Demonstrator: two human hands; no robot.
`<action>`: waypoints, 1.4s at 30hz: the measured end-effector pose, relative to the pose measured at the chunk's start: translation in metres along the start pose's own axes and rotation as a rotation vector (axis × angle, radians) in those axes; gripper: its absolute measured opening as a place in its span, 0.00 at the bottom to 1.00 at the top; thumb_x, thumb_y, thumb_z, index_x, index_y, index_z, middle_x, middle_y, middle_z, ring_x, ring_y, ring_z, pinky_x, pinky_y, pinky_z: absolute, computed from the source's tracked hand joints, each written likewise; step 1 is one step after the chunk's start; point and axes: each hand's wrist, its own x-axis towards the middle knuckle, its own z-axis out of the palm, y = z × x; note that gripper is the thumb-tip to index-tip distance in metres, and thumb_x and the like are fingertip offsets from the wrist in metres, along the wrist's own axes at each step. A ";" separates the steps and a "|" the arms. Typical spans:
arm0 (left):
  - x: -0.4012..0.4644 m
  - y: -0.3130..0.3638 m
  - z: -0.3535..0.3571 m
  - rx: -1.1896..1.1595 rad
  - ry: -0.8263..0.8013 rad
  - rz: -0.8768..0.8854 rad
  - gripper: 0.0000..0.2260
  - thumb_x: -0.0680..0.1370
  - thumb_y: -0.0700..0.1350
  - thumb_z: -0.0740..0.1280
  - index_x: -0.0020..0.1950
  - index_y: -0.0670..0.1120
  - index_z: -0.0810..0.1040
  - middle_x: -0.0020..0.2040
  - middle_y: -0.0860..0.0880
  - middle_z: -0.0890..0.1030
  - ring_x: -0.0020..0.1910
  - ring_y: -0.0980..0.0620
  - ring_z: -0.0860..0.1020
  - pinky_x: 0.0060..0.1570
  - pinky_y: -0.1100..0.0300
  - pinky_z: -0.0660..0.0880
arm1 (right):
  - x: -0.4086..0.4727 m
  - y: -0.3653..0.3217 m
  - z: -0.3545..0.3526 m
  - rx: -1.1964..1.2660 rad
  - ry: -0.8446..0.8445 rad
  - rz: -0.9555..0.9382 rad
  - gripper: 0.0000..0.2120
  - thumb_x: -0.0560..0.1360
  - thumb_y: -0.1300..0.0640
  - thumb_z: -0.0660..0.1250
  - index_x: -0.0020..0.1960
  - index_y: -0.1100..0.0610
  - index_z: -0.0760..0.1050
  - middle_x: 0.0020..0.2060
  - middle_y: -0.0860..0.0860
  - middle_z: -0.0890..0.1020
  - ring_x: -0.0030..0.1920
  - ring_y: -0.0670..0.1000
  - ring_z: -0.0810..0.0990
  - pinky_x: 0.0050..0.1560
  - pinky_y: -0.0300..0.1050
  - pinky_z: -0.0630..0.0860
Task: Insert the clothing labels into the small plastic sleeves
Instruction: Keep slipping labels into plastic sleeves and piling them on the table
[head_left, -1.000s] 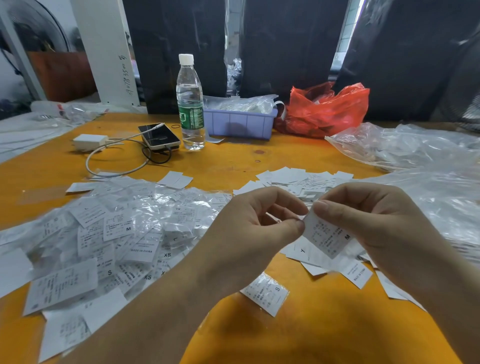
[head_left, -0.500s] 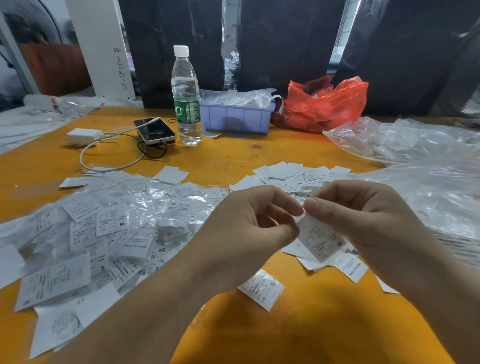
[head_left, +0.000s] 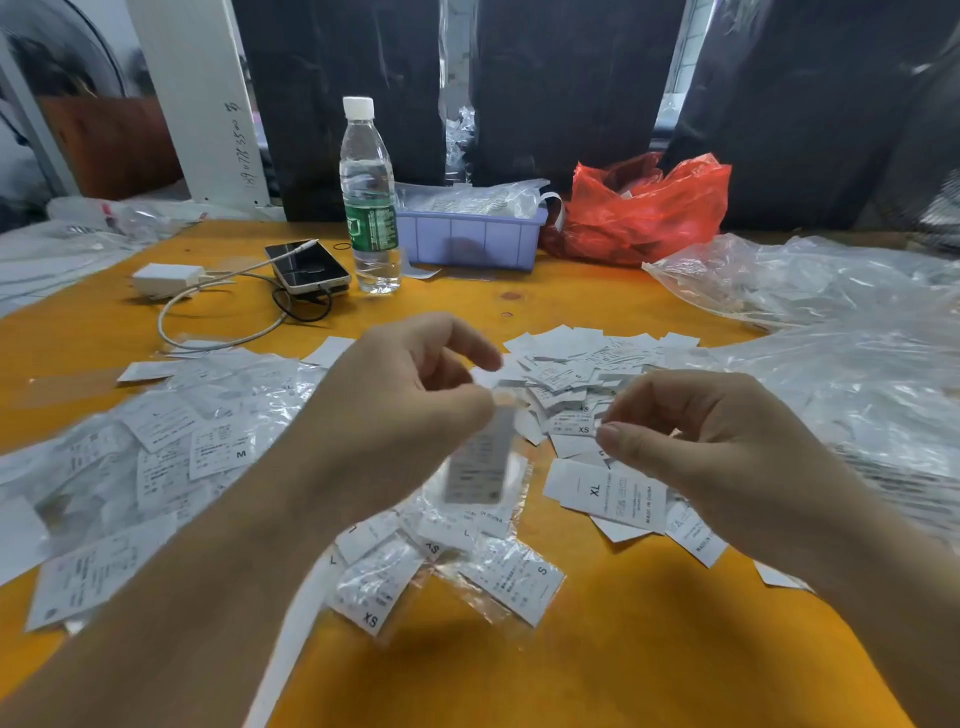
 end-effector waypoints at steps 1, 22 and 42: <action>0.001 -0.002 -0.003 0.128 0.002 -0.020 0.07 0.69 0.47 0.66 0.45 0.57 0.78 0.34 0.56 0.80 0.32 0.63 0.77 0.27 0.71 0.71 | 0.000 0.001 0.000 -0.049 0.019 -0.010 0.04 0.70 0.50 0.70 0.38 0.48 0.81 0.33 0.44 0.82 0.35 0.43 0.79 0.33 0.34 0.74; -0.008 -0.018 0.081 0.735 -0.260 0.284 0.17 0.82 0.57 0.55 0.69 0.55 0.68 0.68 0.55 0.68 0.68 0.53 0.60 0.68 0.57 0.56 | 0.006 0.003 -0.025 -0.506 0.232 -0.073 0.05 0.74 0.61 0.69 0.46 0.54 0.82 0.37 0.46 0.82 0.39 0.45 0.80 0.43 0.50 0.79; -0.011 -0.009 0.082 0.595 -0.059 0.324 0.09 0.76 0.46 0.68 0.55 0.57 0.76 0.44 0.60 0.78 0.48 0.56 0.74 0.52 0.62 0.63 | 0.010 0.010 -0.027 -0.451 0.061 0.130 0.05 0.77 0.57 0.66 0.45 0.52 0.80 0.41 0.45 0.80 0.40 0.43 0.79 0.39 0.36 0.76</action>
